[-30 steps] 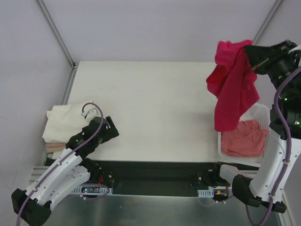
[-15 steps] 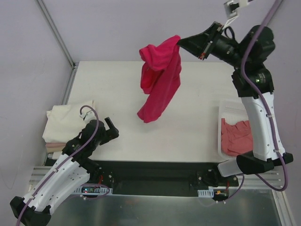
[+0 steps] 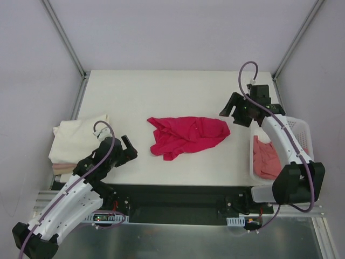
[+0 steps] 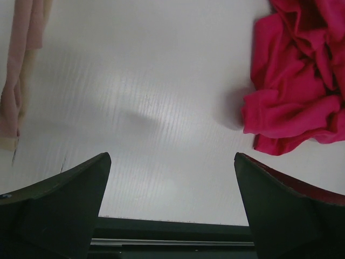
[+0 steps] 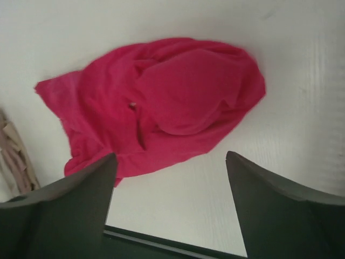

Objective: Fold and stack the t-shirts
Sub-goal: Move the tshirt to the center of the board, then flatten out the tshirt

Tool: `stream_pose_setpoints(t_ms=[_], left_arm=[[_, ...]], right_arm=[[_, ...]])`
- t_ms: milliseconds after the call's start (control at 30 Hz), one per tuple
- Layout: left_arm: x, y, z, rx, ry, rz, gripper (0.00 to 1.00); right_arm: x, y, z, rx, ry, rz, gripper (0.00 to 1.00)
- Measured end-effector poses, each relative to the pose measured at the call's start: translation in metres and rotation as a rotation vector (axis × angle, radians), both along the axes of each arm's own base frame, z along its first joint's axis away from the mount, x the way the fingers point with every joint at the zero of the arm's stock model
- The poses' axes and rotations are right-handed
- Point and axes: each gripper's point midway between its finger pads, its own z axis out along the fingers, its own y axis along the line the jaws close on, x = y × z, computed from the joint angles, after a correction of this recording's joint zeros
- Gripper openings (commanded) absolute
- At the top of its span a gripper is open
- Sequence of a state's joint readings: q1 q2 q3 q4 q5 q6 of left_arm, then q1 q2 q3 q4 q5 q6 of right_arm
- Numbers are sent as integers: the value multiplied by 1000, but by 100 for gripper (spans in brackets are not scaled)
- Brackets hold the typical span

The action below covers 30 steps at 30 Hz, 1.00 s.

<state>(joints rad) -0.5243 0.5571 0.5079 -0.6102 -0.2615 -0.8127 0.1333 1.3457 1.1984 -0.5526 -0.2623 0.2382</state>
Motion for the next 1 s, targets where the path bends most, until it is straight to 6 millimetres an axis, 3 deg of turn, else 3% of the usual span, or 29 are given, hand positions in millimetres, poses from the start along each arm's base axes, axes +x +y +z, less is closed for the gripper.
stream_pose_setpoints(t_ms=[67,133,267,400,533,667,833,967,1000], left_arm=[[0,0,-5,9,24,5,99],[0,0,-10,23,51,11,99],[7,-2,-15,55,100,20,99],[29,-15,-9,72,116,16,99],[72,-33,6,103,110,13,99],[127,-53,9,119,127,1,99],[189,-71,-12,65,199,-23,95],[218,-87,-34,37,250,-57,89],[225,-92,-40,32,260,-67,84]], right_arm=[[-9,-15,-28,-61,83,-32,97],[-15,-18,-35,-123,93,-11,97],[-20,-12,-20,-218,1,49,97],[-24,-12,-1,-278,-89,71,97],[-23,-2,-4,-316,-105,115,97],[-19,20,-29,-372,-50,190,97],[-1,54,-55,-452,-5,267,97],[16,78,-74,-510,9,298,98],[20,84,-79,-526,6,301,99]])
